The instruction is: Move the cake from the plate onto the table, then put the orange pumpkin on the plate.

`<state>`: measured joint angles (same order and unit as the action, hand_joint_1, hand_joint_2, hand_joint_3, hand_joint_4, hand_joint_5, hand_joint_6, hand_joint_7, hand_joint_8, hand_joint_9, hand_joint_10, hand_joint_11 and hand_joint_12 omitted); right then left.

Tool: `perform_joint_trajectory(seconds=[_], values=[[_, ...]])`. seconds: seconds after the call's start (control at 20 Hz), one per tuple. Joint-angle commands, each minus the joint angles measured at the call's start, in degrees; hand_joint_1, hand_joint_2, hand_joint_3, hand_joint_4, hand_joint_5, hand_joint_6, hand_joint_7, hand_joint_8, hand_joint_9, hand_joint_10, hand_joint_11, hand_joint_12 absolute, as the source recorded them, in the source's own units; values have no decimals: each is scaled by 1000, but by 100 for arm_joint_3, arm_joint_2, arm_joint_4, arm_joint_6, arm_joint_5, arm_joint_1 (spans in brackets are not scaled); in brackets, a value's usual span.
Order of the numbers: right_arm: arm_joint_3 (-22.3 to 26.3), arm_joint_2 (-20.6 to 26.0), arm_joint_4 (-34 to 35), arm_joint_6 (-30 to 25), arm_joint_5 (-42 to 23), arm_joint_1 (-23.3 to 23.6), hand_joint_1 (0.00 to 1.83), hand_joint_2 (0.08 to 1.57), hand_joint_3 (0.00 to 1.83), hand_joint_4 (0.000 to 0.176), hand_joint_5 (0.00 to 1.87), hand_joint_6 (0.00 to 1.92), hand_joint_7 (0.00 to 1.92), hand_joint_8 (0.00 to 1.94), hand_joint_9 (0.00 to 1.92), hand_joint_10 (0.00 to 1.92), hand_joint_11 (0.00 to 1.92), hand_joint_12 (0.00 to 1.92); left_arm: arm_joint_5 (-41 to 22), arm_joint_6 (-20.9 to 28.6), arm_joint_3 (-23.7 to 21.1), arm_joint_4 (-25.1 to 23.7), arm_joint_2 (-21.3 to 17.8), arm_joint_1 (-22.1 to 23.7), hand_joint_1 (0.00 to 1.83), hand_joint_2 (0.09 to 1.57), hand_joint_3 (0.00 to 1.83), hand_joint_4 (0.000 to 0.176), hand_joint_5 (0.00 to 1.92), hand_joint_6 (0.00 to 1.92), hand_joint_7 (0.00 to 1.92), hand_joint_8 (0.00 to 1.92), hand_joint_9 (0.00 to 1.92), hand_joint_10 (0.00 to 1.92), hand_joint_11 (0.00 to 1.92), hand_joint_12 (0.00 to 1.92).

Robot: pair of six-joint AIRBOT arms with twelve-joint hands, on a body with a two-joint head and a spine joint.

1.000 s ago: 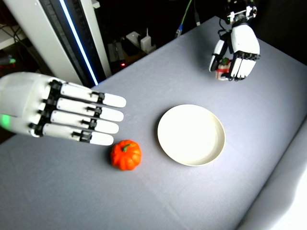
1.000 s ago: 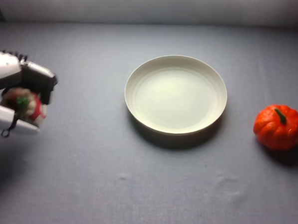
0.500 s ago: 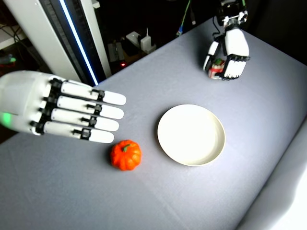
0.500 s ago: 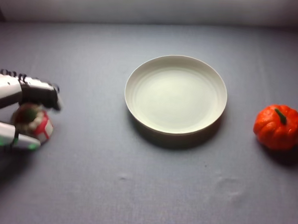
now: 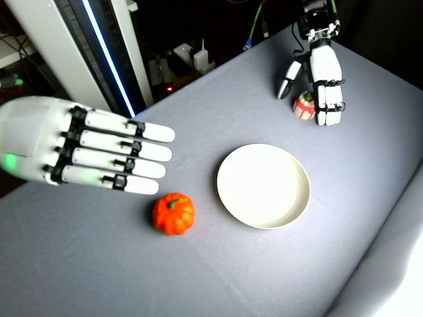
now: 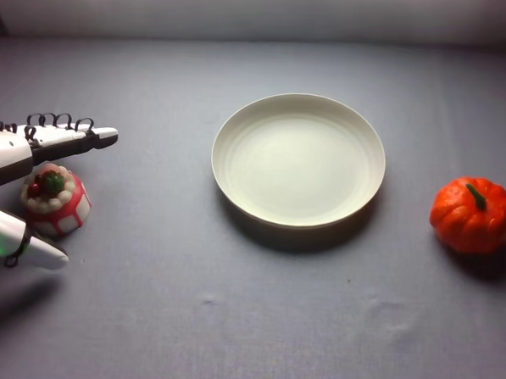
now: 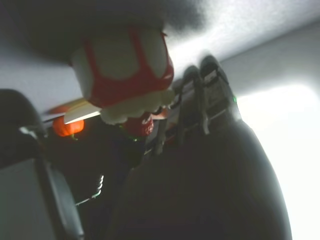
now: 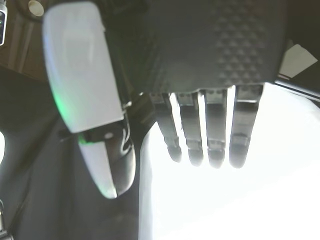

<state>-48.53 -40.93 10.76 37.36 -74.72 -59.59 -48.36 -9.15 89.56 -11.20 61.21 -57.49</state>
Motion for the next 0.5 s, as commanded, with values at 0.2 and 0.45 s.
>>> perform_joint_trajectory(seconds=[0.2, 0.45], values=[[20, 8, 76, -27, -749, -34, 884, 1235, 0, 0, 161, 0, 162, 0, 156, 1, 0, 325, -1046, 16, -237, 724, -389, 16, 874, 758, 0, 176, 0, 0, 0, 0, 0, 0, 0, 0], [14, -33, 103, -27, -749, -81, 887, 1253, 4, 0, 177, 0, 167, 3, 158, 1, 0, 402, -1680, 16, -637, 1256, -986, 23, 896, 721, 0, 176, 0, 0, 0, 0, 0, 0, 0, 0]])
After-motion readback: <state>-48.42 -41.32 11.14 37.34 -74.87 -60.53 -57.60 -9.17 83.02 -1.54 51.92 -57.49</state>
